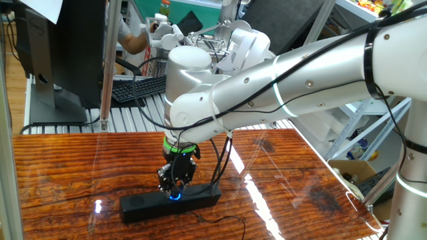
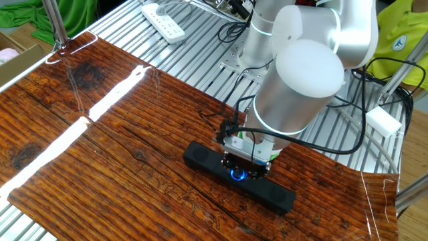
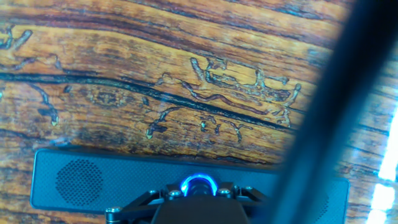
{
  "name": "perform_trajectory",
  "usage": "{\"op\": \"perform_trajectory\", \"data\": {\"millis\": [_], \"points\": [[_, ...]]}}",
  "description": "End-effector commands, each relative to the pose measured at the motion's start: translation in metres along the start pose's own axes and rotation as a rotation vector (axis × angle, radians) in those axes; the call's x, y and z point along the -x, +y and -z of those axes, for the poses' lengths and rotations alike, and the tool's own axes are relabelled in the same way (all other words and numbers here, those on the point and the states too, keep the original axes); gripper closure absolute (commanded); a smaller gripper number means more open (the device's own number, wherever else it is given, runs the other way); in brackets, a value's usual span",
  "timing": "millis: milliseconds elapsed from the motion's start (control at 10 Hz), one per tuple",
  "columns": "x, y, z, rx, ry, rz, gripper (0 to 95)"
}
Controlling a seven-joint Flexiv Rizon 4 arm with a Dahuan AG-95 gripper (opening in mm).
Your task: Turn the knob to increase the volume of the speaker
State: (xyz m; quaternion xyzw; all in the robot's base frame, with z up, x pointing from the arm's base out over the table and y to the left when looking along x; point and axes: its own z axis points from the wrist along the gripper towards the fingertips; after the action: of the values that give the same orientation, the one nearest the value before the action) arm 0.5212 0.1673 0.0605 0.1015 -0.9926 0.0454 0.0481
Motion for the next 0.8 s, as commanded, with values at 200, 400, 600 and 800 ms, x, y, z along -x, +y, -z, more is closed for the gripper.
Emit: {"op": "perform_trajectory", "data": {"millis": [200,400,600,800], "points": [[-0.0002,-0.0005,0.0008,0.027,0.002,-0.002,57.0],[-0.0004,-0.0005,0.0008,0.050,0.002,-0.007,57.0],[-0.0008,-0.0004,0.0006,0.072,-0.002,-0.013,57.0],[-0.0012,-0.0003,0.0004,0.089,-0.006,-0.018,57.0]]}}
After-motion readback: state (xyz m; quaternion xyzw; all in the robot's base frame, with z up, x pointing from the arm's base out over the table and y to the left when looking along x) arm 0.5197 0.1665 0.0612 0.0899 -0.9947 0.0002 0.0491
